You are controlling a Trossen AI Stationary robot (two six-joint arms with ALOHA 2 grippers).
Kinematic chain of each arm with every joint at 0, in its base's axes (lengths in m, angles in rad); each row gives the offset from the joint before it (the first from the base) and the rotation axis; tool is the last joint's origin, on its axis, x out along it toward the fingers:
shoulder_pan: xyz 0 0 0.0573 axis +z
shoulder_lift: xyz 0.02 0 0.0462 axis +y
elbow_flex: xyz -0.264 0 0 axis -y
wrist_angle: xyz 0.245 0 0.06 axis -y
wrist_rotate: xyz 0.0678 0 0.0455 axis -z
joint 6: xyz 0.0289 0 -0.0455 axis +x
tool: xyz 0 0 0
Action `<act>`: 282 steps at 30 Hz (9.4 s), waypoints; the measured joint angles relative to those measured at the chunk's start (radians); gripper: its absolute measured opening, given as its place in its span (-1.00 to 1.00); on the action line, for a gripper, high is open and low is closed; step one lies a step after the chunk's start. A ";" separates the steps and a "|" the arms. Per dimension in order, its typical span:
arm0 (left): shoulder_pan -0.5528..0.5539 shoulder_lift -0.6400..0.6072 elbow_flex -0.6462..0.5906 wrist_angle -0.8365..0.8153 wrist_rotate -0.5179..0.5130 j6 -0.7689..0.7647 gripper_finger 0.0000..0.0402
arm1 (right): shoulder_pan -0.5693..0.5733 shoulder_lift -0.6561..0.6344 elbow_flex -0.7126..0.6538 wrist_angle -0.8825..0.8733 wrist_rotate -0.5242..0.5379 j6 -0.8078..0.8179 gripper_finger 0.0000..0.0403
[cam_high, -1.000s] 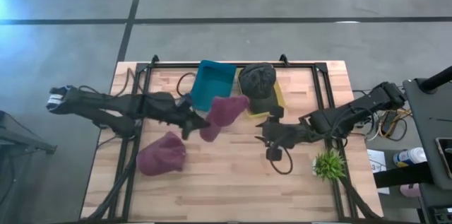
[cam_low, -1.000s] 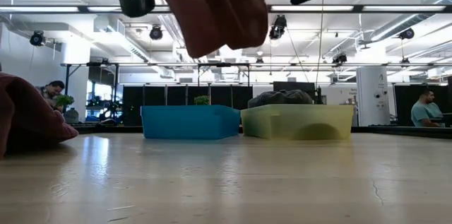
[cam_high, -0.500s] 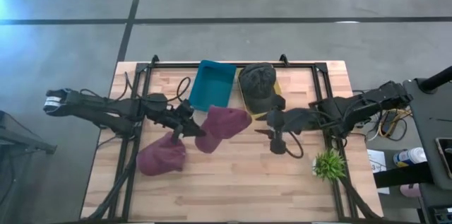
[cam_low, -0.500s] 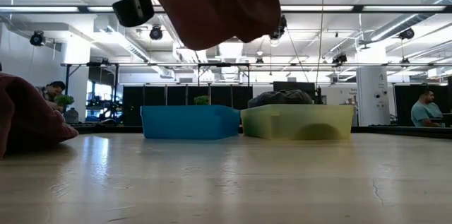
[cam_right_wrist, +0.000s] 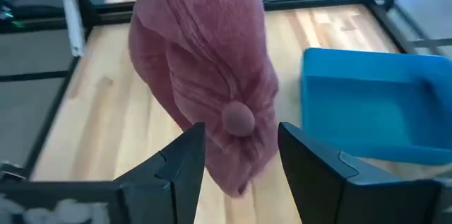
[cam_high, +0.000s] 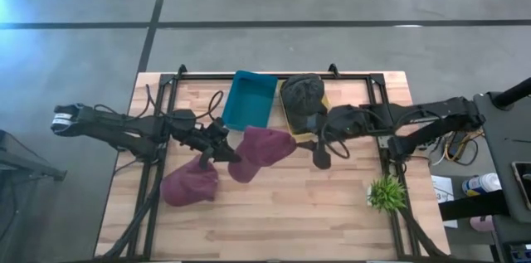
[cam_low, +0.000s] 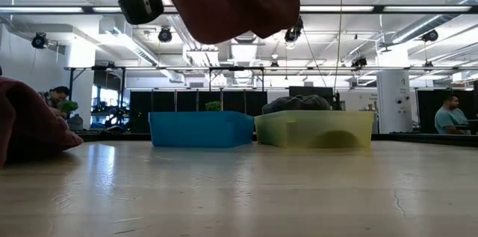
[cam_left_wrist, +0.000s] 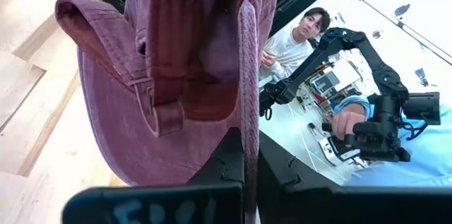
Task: Pick & Place hat
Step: Put the right pink cap into the blue bin, then put the pink cap into the blue bin
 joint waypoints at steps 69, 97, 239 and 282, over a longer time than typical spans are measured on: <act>0.256 0.008 0.061 -0.477 -0.634 0.276 -0.25 | -0.490 0.558 0.481 0.073 -0.425 -0.083 -0.76; 0.302 -0.042 0.113 -0.689 -0.711 0.383 -0.20 | -0.586 0.712 0.582 0.068 -0.606 0.004 -0.76; -0.490 0.756 0.260 -0.492 -0.691 0.008 -0.20 | 0.034 0.462 -0.584 0.981 -0.174 1.268 0.11; -0.367 0.758 0.193 -0.254 -0.651 0.105 -0.20 | 0.000 0.460 -0.574 1.043 -0.272 1.262 0.10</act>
